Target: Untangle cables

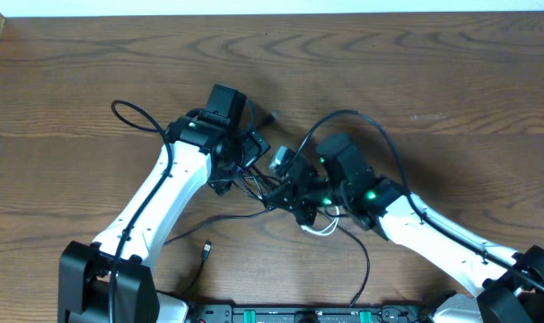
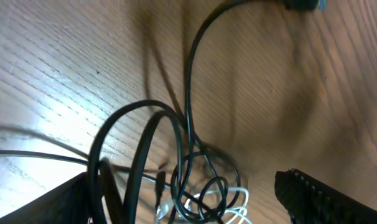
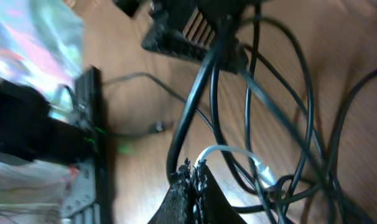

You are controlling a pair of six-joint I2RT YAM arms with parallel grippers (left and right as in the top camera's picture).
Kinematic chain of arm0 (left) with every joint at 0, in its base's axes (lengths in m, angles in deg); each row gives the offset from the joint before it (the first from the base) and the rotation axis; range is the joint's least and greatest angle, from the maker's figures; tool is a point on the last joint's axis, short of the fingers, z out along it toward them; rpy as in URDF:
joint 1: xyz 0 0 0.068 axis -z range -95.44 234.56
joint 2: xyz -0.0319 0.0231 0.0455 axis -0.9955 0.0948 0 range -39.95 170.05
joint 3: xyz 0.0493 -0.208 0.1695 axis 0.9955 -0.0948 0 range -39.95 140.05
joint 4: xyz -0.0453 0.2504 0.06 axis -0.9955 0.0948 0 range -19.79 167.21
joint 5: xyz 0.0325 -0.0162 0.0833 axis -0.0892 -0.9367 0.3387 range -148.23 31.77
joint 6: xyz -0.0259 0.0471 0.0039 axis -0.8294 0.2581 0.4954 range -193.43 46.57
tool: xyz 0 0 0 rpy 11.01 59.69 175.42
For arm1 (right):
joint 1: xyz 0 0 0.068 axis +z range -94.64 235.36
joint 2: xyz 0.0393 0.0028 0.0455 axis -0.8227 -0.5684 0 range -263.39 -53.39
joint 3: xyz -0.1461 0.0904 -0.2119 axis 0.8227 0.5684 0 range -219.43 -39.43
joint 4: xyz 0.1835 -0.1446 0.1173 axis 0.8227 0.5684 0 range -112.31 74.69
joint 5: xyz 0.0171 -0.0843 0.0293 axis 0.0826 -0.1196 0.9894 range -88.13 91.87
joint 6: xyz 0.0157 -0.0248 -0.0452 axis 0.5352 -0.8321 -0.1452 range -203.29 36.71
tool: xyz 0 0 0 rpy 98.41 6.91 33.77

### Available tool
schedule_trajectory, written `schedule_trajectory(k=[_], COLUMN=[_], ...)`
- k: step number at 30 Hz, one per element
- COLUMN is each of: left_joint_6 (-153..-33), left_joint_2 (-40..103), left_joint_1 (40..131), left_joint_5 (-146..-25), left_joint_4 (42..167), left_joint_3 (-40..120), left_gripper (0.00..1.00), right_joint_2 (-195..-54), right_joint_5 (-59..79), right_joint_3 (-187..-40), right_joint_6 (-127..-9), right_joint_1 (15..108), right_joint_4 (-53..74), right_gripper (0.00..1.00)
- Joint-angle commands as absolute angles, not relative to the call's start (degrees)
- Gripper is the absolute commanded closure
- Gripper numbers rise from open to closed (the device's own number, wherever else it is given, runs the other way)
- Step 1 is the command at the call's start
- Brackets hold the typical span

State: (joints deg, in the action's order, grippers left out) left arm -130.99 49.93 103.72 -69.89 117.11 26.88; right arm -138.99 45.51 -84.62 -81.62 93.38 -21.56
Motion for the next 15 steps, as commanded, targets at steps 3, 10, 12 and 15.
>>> schedule_trajectory(k=[3, 10, 12, 15], left_joint_6=[-129.7, -129.3, -129.4, -129.4], left_joint_2=[48.8, 48.8, 48.8, 48.8], left_joint_1=[103.1, 103.1, 103.1, 103.1], left_joint_5=[-69.1, -69.1, -69.1, -69.1], left_joint_4=[117.3, 117.5, 117.5, 117.3], left_joint_3=[27.6, 27.6, 27.6, 27.6], left_gripper=[0.06, 0.06, 0.06, 0.05], right_joint_2=[-139.0, -136.0, -133.7, -129.3], right_joint_5=[38.6, 42.4, 46.9, 52.1], right_joint_3=[-84.6, -84.6, -84.6, -84.6], right_joint_6=[-75.8, -73.7, -73.7, -73.7], right_joint_1=[92.6, 89.4, 87.7, 84.8], right_joint_4=[-19.4, -24.4, -24.7, -22.8], right_gripper=[0.99, 0.99, 0.99, 0.99])
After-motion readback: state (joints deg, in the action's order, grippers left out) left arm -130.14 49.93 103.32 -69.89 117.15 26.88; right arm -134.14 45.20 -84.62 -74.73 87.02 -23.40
